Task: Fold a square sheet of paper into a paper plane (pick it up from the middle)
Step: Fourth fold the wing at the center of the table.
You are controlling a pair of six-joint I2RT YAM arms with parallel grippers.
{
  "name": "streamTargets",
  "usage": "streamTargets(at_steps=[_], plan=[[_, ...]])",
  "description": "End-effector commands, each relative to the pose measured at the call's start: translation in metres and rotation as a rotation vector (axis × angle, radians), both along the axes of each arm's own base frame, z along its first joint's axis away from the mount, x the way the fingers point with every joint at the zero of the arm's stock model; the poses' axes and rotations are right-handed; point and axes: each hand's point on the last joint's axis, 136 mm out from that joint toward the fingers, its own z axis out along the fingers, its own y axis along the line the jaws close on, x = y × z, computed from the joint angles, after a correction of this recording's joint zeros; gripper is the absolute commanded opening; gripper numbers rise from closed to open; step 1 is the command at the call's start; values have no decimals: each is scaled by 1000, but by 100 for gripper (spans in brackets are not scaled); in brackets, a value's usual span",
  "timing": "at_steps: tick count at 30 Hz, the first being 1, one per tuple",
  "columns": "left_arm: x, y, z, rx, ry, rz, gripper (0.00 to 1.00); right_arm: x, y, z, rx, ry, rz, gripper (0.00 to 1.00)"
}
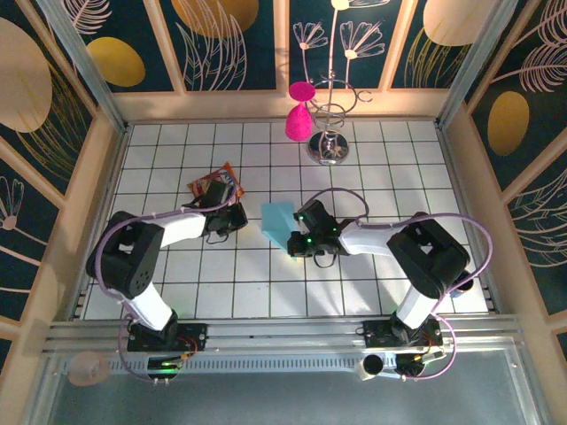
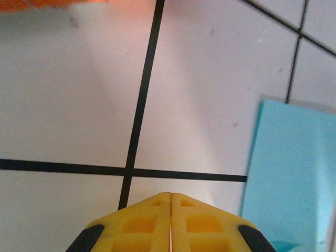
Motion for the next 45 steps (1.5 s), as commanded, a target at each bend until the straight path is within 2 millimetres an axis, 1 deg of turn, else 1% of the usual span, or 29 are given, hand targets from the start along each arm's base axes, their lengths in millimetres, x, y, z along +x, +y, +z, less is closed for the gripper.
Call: streamTargets(at_steps=[1, 3, 4, 6, 9, 13, 18, 22, 26, 34, 38, 45], plan=[[-2, -10, 33, -81, -79, -20, 10, 9, 3, 30, 92, -27, -53, 5], [-9, -21, 42, -147, -92, -29, 13, 20, 11, 54, 180, -78, -78, 9], [-14, -27, 44, -177, -92, -36, 14, 24, 12, 62, 209, -93, -91, 11], [-24, -39, 43, -216, -79, -46, 17, 27, 14, 67, 236, -103, -99, 13], [-39, -55, 37, -270, -47, -53, 22, 26, 16, 57, 222, -70, -92, 15], [-53, -67, 30, -366, -11, -32, 23, 28, 14, 41, 190, -34, -101, 15], [-57, -73, 27, -400, 11, -36, 25, 34, 9, 23, 135, -13, -119, 15], [-62, -76, 16, -386, 52, -32, 27, 37, 3, 11, 100, -3, -138, 16], [-62, -78, 11, -386, 77, -28, 29, 37, 2, 4, 94, 10, -134, 18], [-56, -86, 9, -396, 85, -39, 28, 32, -2, -6, 82, 34, -136, 18], [-50, -88, 10, -389, 76, -42, 25, 32, -3, -7, 82, 36, -136, 18], [-46, -86, -1, -343, 99, -26, 25, 30, -5, -8, 80, 39, -135, 17]])
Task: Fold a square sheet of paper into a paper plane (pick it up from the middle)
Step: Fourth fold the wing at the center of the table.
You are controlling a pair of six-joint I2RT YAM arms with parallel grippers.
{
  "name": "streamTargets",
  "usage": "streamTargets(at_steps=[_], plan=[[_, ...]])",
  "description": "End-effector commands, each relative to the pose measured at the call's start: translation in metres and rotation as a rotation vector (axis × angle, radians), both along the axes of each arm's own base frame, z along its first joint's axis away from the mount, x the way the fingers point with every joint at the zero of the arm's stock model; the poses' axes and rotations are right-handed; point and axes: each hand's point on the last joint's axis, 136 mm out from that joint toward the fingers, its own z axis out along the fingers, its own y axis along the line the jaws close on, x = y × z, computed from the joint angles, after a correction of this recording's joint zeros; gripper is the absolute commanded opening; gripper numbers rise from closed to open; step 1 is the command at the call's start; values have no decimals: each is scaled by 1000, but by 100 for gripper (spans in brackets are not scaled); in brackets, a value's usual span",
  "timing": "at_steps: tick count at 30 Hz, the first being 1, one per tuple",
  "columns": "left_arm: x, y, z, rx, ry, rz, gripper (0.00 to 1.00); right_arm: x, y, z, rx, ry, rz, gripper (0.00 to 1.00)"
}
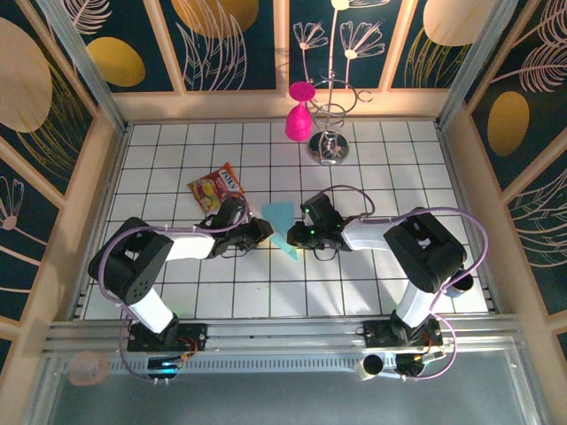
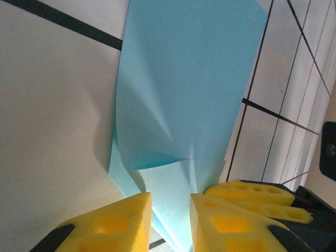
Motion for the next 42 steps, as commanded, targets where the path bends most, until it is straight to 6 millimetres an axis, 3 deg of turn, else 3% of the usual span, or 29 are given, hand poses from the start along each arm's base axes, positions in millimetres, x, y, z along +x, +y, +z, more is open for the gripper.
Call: streamTargets(at_steps=[1, 12, 19, 34, 42], plan=[[5, -1, -2, 24, -2, 4, 25, 0, -5, -9, -15, 17, -11, 17], [10, 18, -3, 116, -12, 80, 29, 1, -7, -12, -23, 21, -17, 17], [11, 3, 3, 37, -19, 43, 25, 0, -7, -13, -18, 23, -11, 14], [13, -18, 18, -97, -32, -9, 25, -1, -9, -13, -18, 19, -12, 14], [21, -12, 19, -96, -32, -8, 25, 0, -9, -8, -12, -4, -6, 13]])
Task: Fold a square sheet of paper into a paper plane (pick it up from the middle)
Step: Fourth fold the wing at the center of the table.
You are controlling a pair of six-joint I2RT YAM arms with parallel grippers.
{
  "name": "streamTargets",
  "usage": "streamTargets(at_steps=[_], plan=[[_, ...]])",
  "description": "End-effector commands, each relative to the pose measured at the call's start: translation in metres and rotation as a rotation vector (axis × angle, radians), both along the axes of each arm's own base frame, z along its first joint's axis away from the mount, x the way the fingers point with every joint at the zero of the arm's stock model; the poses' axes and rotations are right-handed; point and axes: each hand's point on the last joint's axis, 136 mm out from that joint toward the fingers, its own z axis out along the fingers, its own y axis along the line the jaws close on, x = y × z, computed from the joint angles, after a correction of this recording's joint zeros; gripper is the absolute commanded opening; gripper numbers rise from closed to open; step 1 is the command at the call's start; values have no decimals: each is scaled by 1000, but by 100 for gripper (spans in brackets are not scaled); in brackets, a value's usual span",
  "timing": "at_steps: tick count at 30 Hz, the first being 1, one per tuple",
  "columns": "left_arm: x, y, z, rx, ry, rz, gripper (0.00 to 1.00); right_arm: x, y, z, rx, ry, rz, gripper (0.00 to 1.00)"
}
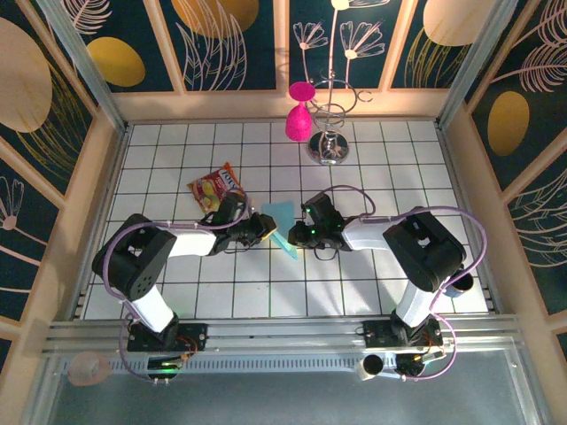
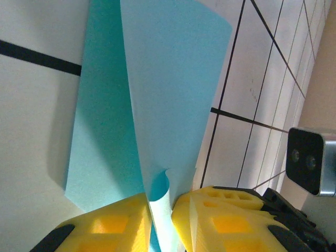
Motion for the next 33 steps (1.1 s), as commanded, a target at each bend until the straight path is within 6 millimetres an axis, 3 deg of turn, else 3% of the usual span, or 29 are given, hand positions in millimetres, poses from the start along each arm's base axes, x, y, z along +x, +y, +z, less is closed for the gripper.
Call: streamTargets(at_steps=[1, 2, 12, 17, 22, 26, 29, 32, 33], plan=[[7, -2, 7, -16, -11, -13, 25, -2, -8, -5, -15, -3, -2, 14], [6, -1, -4, 3, 14, -14, 25, -1, -8, -4, -14, -9, 0, 14], [10, 0, -15, 72, 36, -61, 23, 1, -7, 0, -17, -37, 27, 14], [11, -1, -16, 80, 43, -73, 12, 4, -6, 8, -11, -67, 36, 15], [16, -1, -9, 78, 31, -54, 0, 19, -7, 37, -25, -210, 48, 21], [25, 4, 0, 80, 18, 7, 0, 30, -13, 64, -122, -393, 45, 31], [30, 8, 6, 68, 15, 76, 0, 28, -13, 68, -206, -464, 35, 35], [36, 14, 7, 73, 16, 132, 0, 19, -5, 62, -270, -505, 59, 36], [38, 14, 16, 64, -1, 146, 0, 16, -2, 58, -292, -514, 73, 36]])
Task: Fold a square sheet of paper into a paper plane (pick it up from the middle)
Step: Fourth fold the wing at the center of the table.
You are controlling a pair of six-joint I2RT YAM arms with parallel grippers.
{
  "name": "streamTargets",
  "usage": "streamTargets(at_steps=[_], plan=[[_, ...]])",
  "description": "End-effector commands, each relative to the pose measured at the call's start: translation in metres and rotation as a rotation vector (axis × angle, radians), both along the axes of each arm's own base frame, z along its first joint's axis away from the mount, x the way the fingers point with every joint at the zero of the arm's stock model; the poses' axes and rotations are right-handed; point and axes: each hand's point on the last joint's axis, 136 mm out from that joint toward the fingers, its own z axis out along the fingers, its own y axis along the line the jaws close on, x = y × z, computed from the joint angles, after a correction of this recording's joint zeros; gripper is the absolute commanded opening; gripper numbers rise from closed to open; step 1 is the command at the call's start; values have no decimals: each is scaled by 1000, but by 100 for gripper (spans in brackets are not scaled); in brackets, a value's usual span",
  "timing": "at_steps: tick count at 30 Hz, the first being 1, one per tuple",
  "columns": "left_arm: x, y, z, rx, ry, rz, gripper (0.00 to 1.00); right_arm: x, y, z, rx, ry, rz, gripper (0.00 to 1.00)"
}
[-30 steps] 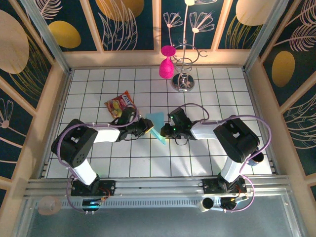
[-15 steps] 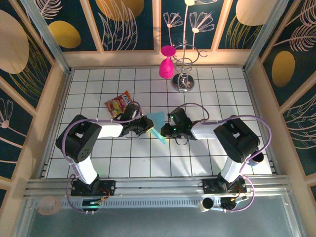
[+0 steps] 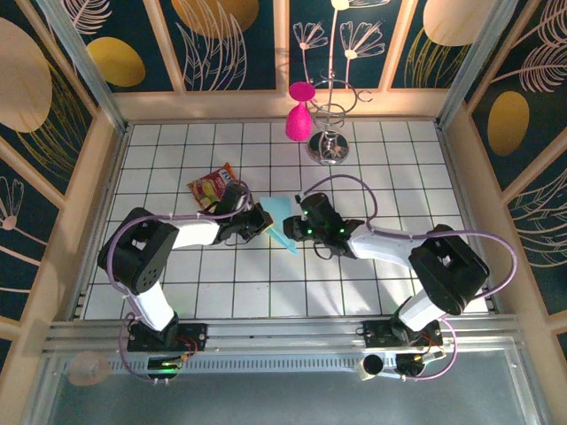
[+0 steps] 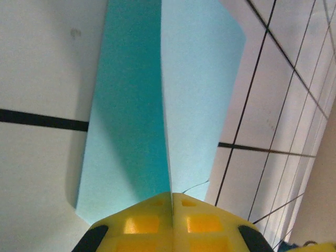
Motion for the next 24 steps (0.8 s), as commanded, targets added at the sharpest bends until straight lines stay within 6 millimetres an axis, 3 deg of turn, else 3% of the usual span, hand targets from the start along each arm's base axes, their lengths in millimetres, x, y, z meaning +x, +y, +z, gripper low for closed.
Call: streamTargets(at_steps=[1, 12, 24], plan=[[17, 7, 24, -21, -43, 102, 0, 0, -3, -8, -149, -90, -18, 36], [20, 6, 26, -19, -26, 116, 0, -5, 30, -39, -256, -79, 65, 34], [18, 7, 22, -5, -12, 112, 1, 2, 17, -48, -332, -88, 8, 31]])
